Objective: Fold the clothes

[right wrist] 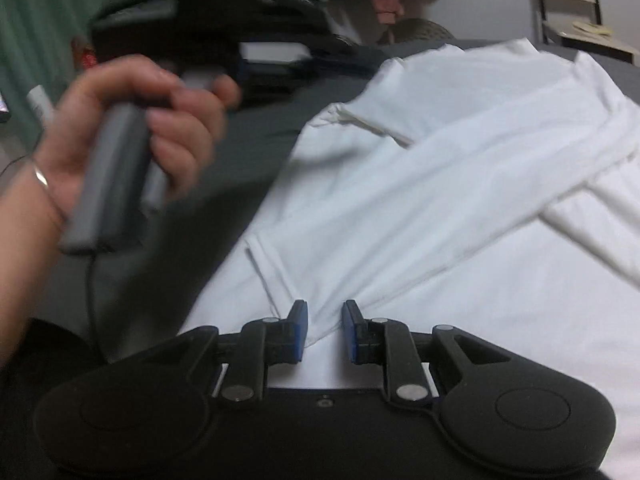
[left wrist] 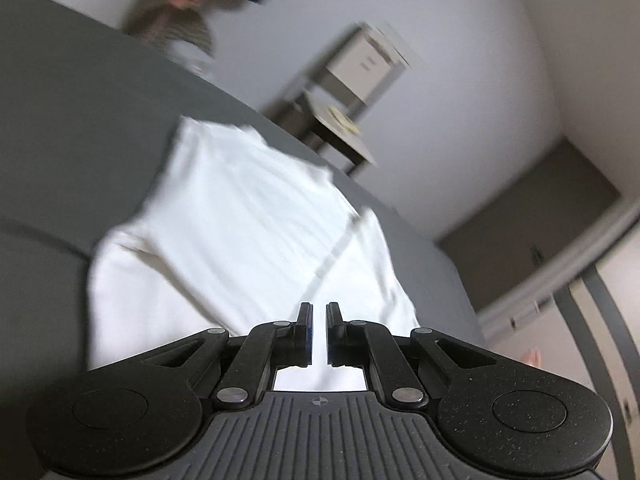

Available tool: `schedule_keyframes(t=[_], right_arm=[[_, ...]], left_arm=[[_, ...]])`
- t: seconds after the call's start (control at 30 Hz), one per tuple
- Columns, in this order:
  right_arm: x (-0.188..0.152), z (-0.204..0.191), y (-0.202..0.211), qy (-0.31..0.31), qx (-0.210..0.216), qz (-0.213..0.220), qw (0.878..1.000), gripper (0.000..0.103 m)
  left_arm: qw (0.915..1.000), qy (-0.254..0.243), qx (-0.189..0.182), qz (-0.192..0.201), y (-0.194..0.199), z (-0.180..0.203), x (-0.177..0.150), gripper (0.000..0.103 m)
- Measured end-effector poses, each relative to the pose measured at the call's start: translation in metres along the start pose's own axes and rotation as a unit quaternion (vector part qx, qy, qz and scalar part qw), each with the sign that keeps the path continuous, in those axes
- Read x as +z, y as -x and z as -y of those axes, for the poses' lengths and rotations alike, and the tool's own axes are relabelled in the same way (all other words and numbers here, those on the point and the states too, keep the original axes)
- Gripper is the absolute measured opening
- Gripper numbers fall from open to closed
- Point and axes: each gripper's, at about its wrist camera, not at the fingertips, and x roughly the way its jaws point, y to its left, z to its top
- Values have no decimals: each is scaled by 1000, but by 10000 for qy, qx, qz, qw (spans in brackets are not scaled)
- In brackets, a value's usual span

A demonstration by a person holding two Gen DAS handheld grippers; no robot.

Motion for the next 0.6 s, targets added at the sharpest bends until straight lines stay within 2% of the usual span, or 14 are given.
schedule_keyframes(t=[0.07, 0.17, 0.23, 0.33, 0.37, 0.47, 0.53, 0.6], right_arm=[[12, 17, 23, -177, 45, 408, 9990, 21], [38, 84, 52, -753, -555, 985, 9907, 24], [57, 136, 67, -1243, -998, 1340, 9781, 24], [77, 221, 72, -2176, -1187, 1726, 9533, 24], [81, 246, 71, -2506, -1115, 1808, 9445, 24], [87, 309, 62, -3649, -474, 2035, 9073, 25], [87, 330, 47, -4148, -90, 2050, 8865, 27], [86, 341, 29, -4464, 147, 2007, 8719, 30]], left_arm=[[10000, -32, -1, -67, -8, 7, -7, 4], [9998, -29, -118, -159, -25, 19, -17, 4], [9996, -58, -172, -200, -36, 25, -24, 4], [9993, -83, -185, -299, -50, 26, -31, 4], [9992, -82, -185, -342, -55, 25, -33, 4], [9987, -77, -183, -470, -68, 22, -40, 4], [9983, -74, -182, -556, -77, 20, -44, 4], [9980, 5, -188, -606, -83, 16, -46, 4]])
